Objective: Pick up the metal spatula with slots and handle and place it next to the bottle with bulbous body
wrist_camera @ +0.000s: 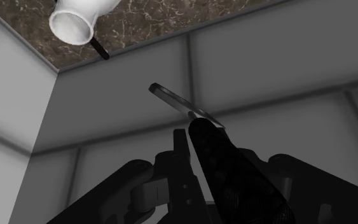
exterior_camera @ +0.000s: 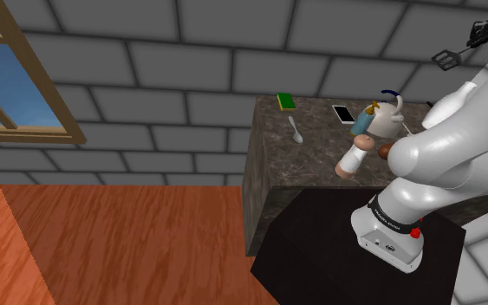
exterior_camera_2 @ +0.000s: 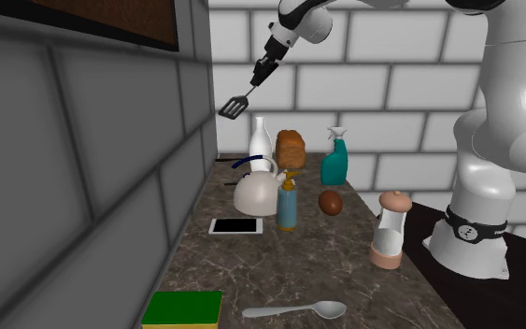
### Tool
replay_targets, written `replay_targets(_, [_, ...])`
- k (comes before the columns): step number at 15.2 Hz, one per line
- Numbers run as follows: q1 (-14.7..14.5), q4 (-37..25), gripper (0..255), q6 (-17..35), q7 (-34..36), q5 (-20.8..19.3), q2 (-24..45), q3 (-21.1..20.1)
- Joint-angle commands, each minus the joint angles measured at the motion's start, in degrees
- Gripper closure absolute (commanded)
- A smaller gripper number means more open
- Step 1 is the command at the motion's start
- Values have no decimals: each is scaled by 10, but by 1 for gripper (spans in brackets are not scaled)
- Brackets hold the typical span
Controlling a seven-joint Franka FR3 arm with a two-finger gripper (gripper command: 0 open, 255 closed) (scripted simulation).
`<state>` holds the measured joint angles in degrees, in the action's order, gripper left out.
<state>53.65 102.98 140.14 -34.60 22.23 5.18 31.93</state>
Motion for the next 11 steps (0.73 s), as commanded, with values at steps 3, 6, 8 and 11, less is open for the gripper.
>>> replay_targets(3, [1, 22, 255, 26, -16, 16, 6, -3])
replay_targets(6, [2, 39, 255, 45, -29, 30, 11, -5])
replay_targets(8, [3, 48, 255, 58, -39, 40, 15, -7])
replay_targets(11, [5, 62, 255, 76, -55, 57, 23, -11])
